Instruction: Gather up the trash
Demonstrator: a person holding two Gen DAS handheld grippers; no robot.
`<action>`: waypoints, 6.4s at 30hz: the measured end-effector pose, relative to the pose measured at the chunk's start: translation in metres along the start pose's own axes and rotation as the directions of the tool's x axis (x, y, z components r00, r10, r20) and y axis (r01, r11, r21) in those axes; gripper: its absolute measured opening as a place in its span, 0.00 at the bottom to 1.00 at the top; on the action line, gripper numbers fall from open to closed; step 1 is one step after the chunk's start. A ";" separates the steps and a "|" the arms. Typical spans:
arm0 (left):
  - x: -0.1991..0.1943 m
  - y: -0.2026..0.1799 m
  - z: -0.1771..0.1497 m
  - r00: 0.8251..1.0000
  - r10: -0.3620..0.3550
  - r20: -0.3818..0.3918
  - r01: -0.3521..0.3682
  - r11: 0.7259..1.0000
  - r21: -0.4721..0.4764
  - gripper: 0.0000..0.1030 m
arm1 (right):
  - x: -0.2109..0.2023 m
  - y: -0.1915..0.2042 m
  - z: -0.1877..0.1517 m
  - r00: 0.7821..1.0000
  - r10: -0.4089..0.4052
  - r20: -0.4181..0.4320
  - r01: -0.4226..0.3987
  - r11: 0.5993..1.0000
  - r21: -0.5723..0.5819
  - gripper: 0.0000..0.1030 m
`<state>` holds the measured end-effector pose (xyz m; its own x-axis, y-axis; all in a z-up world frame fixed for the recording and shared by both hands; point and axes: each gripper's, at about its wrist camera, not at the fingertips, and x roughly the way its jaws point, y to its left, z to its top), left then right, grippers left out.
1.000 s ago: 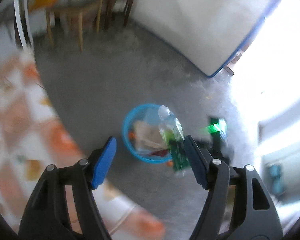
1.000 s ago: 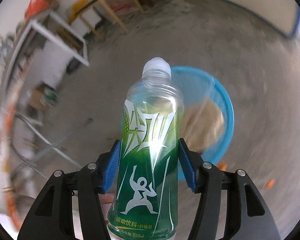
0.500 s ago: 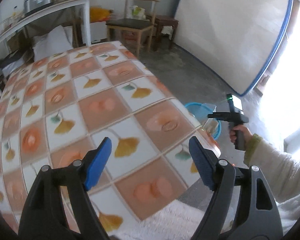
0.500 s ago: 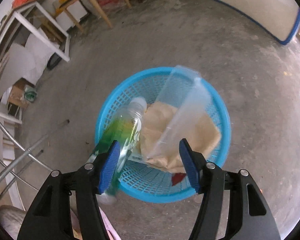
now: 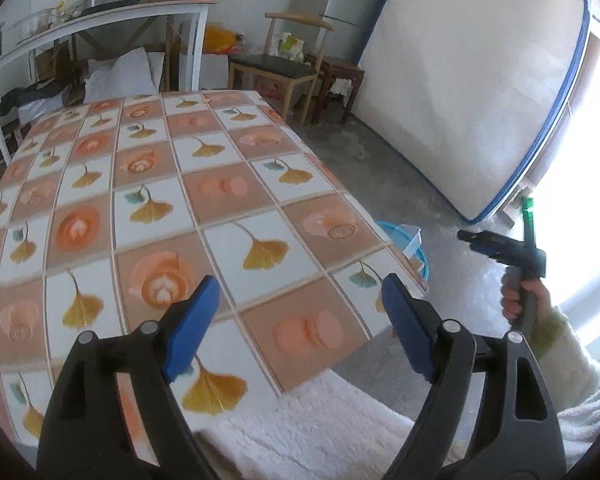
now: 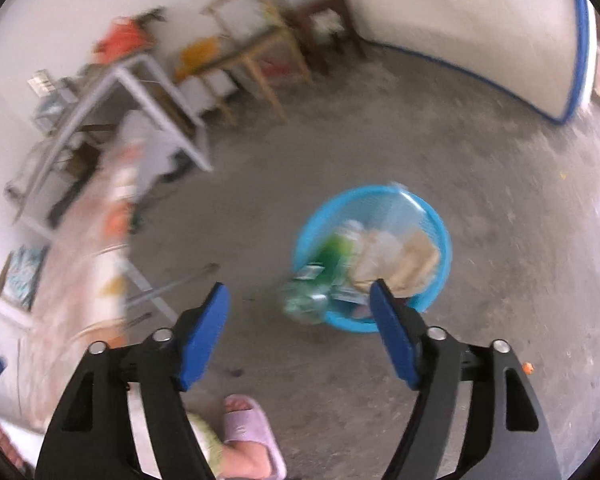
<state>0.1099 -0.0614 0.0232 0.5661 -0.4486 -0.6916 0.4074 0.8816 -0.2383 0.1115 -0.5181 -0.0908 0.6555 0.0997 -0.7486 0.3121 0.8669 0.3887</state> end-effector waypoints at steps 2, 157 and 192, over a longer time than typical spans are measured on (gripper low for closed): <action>-0.003 0.000 -0.008 1.000 0.007 0.011 -0.007 1.000 -0.015 0.77 | -0.027 0.033 -0.013 0.999 0.035 0.038 -0.033 0.998 -0.060 0.78; -0.025 -0.055 -0.023 0.876 0.483 -0.001 -0.476 0.863 -0.169 0.92 | -0.115 0.193 -0.112 0.951 -0.180 0.251 0.258 0.911 -0.321 0.94; -0.025 -0.056 -0.023 0.875 0.484 -0.001 -0.477 0.863 -0.169 0.92 | -0.120 0.194 -0.111 0.948 -0.185 0.260 0.264 0.912 -0.313 0.94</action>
<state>0.0563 -0.0965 0.0385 0.6920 0.0339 -0.7211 -0.0398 0.9992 0.0088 0.0171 -0.3078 0.0144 0.7424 -0.1934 -0.6414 0.2428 0.9700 -0.0115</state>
